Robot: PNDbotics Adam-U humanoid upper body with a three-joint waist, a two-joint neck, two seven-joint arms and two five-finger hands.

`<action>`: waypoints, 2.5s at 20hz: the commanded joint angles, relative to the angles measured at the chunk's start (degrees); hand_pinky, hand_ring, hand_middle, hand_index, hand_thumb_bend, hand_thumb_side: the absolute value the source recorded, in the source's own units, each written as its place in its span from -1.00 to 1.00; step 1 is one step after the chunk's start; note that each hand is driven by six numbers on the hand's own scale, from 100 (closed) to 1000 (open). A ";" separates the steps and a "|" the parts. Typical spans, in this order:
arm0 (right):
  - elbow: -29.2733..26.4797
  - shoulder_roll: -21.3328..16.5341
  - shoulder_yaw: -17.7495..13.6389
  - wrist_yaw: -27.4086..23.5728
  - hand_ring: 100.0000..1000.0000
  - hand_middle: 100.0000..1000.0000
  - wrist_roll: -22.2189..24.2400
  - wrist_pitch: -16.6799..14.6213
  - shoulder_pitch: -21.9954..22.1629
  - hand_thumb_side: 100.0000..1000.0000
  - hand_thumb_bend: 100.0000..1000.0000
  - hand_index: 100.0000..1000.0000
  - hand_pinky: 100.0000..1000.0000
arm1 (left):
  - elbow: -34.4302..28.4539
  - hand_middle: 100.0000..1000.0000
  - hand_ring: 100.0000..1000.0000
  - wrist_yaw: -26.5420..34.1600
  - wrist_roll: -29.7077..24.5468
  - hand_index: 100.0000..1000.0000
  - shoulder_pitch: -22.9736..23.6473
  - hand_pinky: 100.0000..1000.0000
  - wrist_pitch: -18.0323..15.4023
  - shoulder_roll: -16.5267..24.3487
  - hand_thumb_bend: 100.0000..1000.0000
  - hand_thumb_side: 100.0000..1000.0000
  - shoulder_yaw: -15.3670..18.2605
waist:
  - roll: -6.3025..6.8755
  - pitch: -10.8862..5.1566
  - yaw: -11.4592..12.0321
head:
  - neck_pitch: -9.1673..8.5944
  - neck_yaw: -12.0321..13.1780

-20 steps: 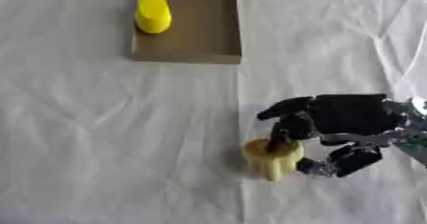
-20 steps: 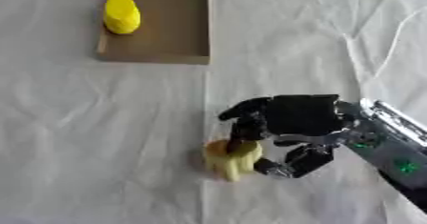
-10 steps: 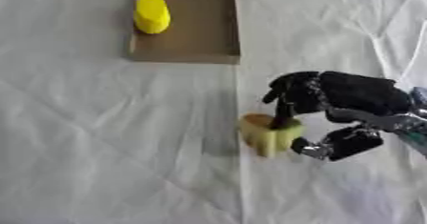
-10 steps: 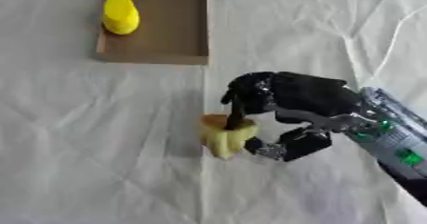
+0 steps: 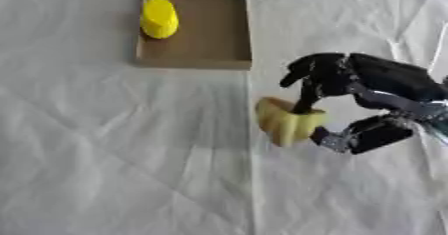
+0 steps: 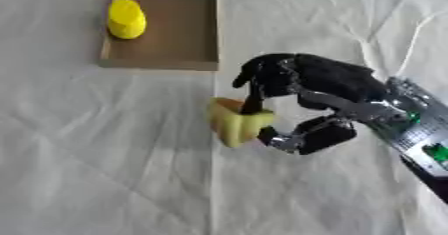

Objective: Pick up objects on the table and place them in the box.

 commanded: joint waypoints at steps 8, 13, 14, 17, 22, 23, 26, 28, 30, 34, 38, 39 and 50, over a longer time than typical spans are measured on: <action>2.04 -7.37 -3.26 -12.20 0.56 -0.15 2.57 8.04 -12.42 -1.00 -1.00 0.26 0.77 | -0.92 0.61 0.77 0.29 0.37 0.69 -1.24 0.71 -0.07 0.94 -1.00 0.15 -0.09 | -0.19 -0.88 1.66 | -1.47 -2.12; 13.08 -4.05 -1.91 -12.55 0.55 -0.14 3.71 7.72 -20.88 -1.00 -1.00 0.26 0.77 | -0.92 0.61 0.77 0.63 -0.12 0.69 -1.62 0.71 0.03 0.83 -1.00 0.15 -0.51 | -0.60 -0.83 2.77 | -2.15 -3.33; 15.59 -2.97 -1.52 -11.93 0.55 -0.14 3.81 7.26 -22.72 -1.00 -1.00 0.26 0.76 | -0.92 0.61 0.77 0.72 -0.27 0.69 -1.75 0.71 0.05 0.77 -1.00 0.15 -0.64 | -0.63 -0.79 2.99 | -2.26 -3.56; 23.24 1.01 -0.51 -8.77 0.55 -0.14 3.95 5.21 -28.08 -1.00 -1.00 0.26 0.76 | -0.92 0.61 0.77 1.08 -0.74 0.69 -2.34 0.71 0.00 0.55 -1.00 0.15 -1.07 | -0.61 -0.65 3.71 | -2.37 -4.66; 38.24 8.91 0.44 0.14 0.55 -0.10 2.80 -0.07 -35.96 -1.00 -1.00 0.27 0.74 | -0.92 0.61 0.77 1.88 -1.66 0.69 -3.36 0.71 -0.16 -0.04 -1.00 0.13 -1.89 | -0.22 -0.56 5.12 | -2.20 -7.38; 41.05 10.26 0.38 2.08 0.55 -0.10 2.47 -1.14 -36.93 -1.00 -1.00 0.28 0.74 | -0.92 0.61 0.77 2.06 -1.80 0.69 -3.56 0.71 -0.16 -0.19 -1.00 0.13 -2.01 | -0.18 -0.55 5.40 | -2.24 -7.91; 48.29 13.24 -0.31 7.57 0.58 -0.06 1.46 -3.44 -38.62 -1.00 -1.00 0.31 0.75 | -0.92 0.61 0.77 2.42 -2.26 0.69 -3.85 0.71 -0.08 -0.53 -1.00 0.14 -2.30 | -0.22 -0.53 6.05 | -2.16 -9.00; 51.74 14.49 -0.84 10.74 0.60 -0.01 0.86 -4.87 -39.02 -1.00 -1.00 0.33 0.75 | -0.92 0.60 0.77 2.56 -2.38 0.69 -3.93 0.71 -0.03 -0.64 -1.00 0.14 -2.29 | -0.31 -0.48 6.30 | -1.99 -9.66; 54.09 15.30 -1.32 13.30 0.62 0.02 0.27 -6.17 -39.02 -1.00 -1.00 0.35 0.75 | -0.92 0.60 0.77 2.62 -2.42 0.69 -3.97 0.71 0.00 -0.71 -1.00 0.14 -2.24 | -0.40 -0.39 6.43 | -1.86 -10.13; 56.43 16.19 -1.47 16.48 0.69 0.14 0.19 -8.85 -38.85 -1.00 -1.00 0.42 0.76 | -0.92 0.61 0.77 2.67 -2.51 0.69 -4.11 0.71 0.14 -0.97 -1.00 0.15 -2.23 | -0.45 -0.12 6.48 | -2.00 -10.40; 57.29 16.60 -1.29 18.50 0.87 0.41 2.03 -10.53 -38.83 -1.00 -1.00 0.67 0.79 | -0.92 0.60 0.78 2.66 -2.63 0.69 -4.13 0.71 0.20 -1.18 -1.00 0.15 -2.24 | -0.31 0.10 6.64 | -1.99 -10.31; 57.23 16.52 -1.37 19.44 0.94 0.49 2.57 -10.40 -38.87 -1.00 -1.00 0.75 0.80 | -0.92 0.60 0.78 2.64 -2.63 0.69 -4.08 0.71 0.20 -1.19 -1.00 0.15 -2.21 | -0.26 0.11 6.66 | -1.96 -10.24; 52.67 15.39 -1.76 24.99 1.00 0.70 3.41 -9.10 -38.86 -1.00 -0.96 0.94 0.89 | -0.92 0.61 0.78 2.62 -2.78 0.69 -3.86 0.71 0.62 -1.33 -1.00 0.16 -2.23 | -0.19 -0.13 6.35 | -1.95 -9.79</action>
